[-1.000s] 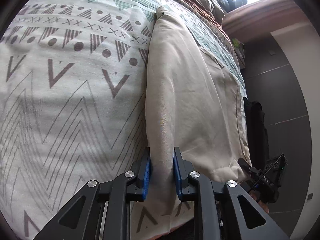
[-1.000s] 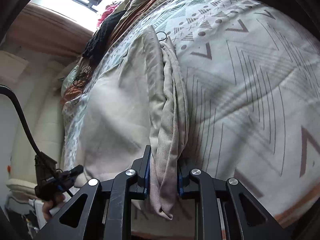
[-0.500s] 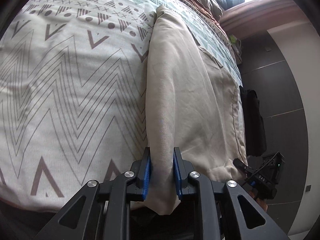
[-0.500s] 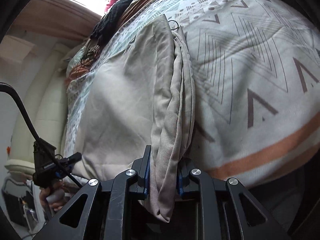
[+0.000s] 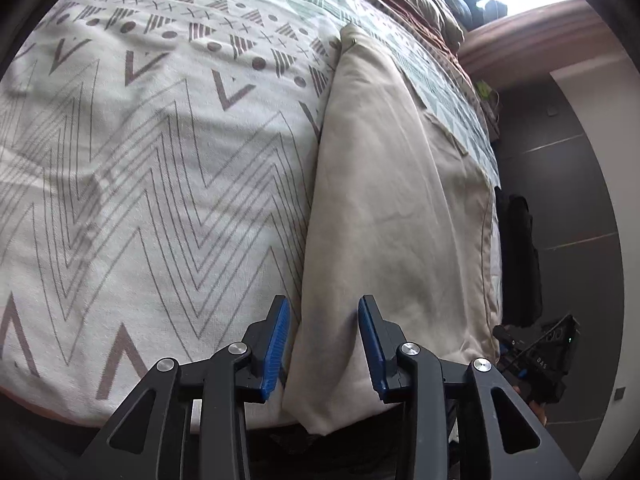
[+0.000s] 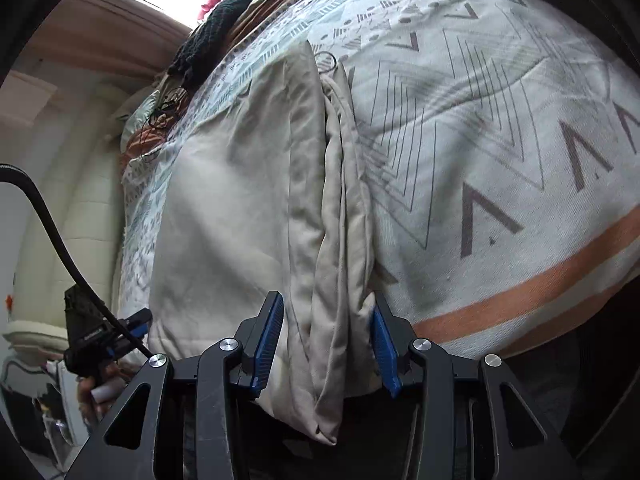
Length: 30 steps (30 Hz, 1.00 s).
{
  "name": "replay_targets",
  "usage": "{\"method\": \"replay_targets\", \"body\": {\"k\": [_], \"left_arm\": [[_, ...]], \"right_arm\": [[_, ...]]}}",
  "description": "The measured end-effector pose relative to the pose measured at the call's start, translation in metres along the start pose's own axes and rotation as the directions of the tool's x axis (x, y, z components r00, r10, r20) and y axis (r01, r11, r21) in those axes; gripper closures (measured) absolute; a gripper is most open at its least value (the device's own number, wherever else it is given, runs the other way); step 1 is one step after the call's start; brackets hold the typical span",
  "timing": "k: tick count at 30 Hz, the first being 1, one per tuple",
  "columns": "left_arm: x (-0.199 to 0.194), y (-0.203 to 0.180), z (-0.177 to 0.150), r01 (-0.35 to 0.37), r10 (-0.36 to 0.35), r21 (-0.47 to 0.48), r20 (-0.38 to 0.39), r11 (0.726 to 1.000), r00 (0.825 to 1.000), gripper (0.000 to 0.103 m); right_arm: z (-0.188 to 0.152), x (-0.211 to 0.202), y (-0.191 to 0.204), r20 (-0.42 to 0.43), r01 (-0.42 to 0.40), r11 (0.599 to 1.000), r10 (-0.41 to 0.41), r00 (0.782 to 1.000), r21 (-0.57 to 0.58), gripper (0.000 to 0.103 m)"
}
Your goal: Fold large clothes
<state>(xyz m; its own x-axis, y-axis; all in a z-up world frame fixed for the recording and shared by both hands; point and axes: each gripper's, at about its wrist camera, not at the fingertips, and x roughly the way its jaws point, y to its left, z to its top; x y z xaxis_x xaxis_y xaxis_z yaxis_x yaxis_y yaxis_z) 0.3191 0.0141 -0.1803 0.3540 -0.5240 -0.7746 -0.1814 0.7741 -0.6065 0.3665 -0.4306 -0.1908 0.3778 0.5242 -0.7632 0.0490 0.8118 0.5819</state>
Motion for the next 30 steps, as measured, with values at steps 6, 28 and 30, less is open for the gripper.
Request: {"method": "replay_targets", "body": {"k": [6,28,30], "left_arm": [[0.008,-0.004,0.025,0.021,-0.020,-0.018,0.028,1.000,0.999,0.038],[0.063,-0.024,0.124,-0.089,0.089,-0.007,0.001,0.996,0.996,0.037],[0.067,-0.027,0.131,-0.098,0.098,0.005,-0.001,0.995,0.995,0.037]], "right_arm": [[0.020,-0.016,-0.006,0.062,-0.010,1.000,0.008,0.998,0.020,0.044],[0.125,0.093,-0.005,-0.111,-0.131,0.989,0.138,0.984,0.068,0.028],[0.131,0.099,-0.005,-0.114,-0.153,0.986,0.160,0.981,0.069,0.028]]}}
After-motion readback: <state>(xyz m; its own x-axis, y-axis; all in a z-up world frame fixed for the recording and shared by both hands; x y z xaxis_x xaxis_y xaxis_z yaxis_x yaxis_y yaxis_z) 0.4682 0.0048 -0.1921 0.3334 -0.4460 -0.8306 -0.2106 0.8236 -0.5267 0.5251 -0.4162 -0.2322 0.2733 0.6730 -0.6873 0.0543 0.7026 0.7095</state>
